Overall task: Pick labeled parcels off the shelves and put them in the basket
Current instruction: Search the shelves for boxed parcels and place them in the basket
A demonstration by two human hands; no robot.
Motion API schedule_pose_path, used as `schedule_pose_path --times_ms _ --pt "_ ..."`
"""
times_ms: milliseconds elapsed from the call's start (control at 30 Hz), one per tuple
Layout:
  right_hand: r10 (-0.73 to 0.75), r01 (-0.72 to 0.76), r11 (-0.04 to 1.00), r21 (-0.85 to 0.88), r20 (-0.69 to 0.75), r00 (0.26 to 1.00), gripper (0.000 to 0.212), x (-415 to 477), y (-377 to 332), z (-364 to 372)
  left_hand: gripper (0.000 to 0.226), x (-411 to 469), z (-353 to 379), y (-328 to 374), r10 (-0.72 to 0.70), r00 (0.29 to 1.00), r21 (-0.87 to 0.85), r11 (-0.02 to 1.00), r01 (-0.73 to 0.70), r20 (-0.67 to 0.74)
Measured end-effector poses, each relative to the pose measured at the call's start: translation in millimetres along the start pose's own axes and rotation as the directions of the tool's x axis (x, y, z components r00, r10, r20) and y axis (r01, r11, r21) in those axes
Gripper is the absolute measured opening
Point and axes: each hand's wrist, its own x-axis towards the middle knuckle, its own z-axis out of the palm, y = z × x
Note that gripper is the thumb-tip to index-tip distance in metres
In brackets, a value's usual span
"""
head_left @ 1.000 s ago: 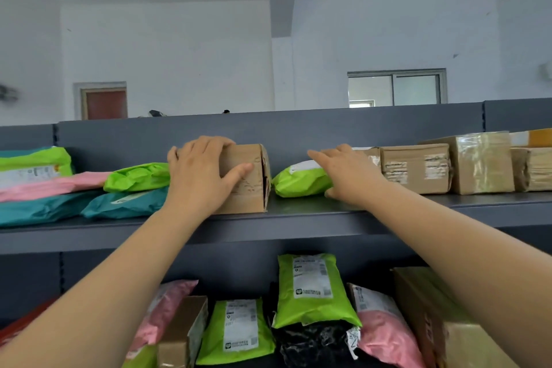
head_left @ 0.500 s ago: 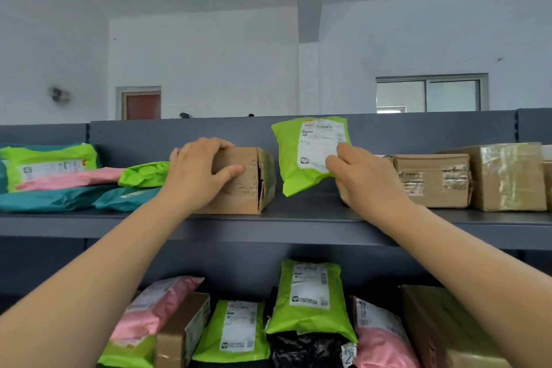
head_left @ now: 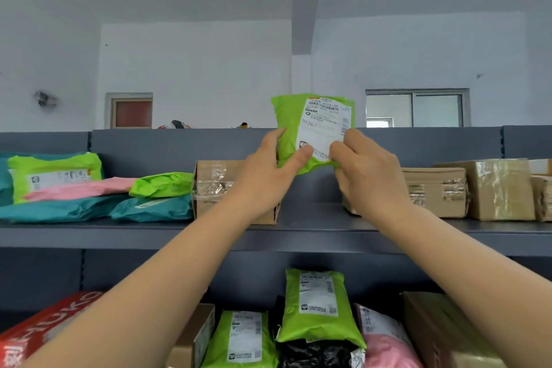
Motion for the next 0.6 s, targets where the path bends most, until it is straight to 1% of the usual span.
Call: schedule_pose_path --times_ms 67,133,167,200,233,267,300,367,400,467,500,533,567,600 --pt "0.043 -0.044 0.999 0.013 0.089 0.995 0.042 -4 3 5 0.061 3 -3 -6 0.061 0.998 0.18 0.982 -0.056 -0.021" --pt "0.119 -0.112 0.993 -0.043 0.25 0.961 0.03 -10 4 10 0.057 4 -7 -12 0.141 0.989 0.406 0.907 -0.111 -0.043" --pt "0.162 -0.136 0.986 -0.095 0.371 0.915 0.023 -13 3 12 0.055 5 -10 -16 0.161 0.986 0.494 0.861 -0.118 -0.045" --pt "0.194 -0.15 0.981 -0.126 0.522 0.831 0.019 -18 4 15 0.054 5 -11 -21 0.169 0.985 0.56 0.82 -0.119 -0.038" --pt "0.204 -0.163 0.979 -0.123 0.648 0.734 0.02 -22 5 19 0.053 7 -12 -26 0.169 0.985 0.607 0.786 -0.12 -0.024" --pt "0.194 -0.199 0.977 -0.08 0.731 0.655 0.022 -25 6 21 0.055 8 -12 -32 0.16 0.987 0.642 0.757 -0.122 0.0" --pt "0.184 -0.265 0.964 -0.018 0.764 0.618 0.023 -27 8 21 0.056 9 -11 -37 0.136 0.99 0.67 0.733 -0.117 0.024" --pt "0.208 -0.4 0.913 0.08 0.751 0.627 0.026 -26 13 16 0.058 12 -9 -46 0.092 0.995 0.71 0.697 -0.099 0.048" --pt "0.233 -0.463 0.878 0.124 0.735 0.637 0.028 -24 17 13 0.058 13 -8 -48 0.097 0.994 0.725 0.682 -0.096 0.041" --pt "0.315 -0.58 0.793 0.189 0.688 0.654 0.033 -19 26 6 0.058 16 -7 -52 0.159 0.987 0.724 0.681 -0.111 0.002" --pt "0.365 -0.601 0.778 0.182 0.647 0.669 0.036 -17 32 4 0.06 17 -7 -52 0.188 0.982 0.712 0.693 -0.114 -0.026" --pt "0.405 -0.591 0.795 0.136 0.607 0.684 0.041 -16 39 5 0.062 19 -6 -53 0.2 0.978 0.702 0.705 -0.105 -0.054" --pt "0.438 -0.574 0.817 0.051 0.591 0.677 0.047 -16 48 8 0.065 19 -5 -52 0.194 0.978 0.702 0.706 -0.09 -0.071" --pt "0.465 -0.548 0.834 -0.057 0.606 0.646 0.055 -17 56 11 0.069 19 -3 -50 0.181 0.981 0.717 0.693 -0.074 -0.074"
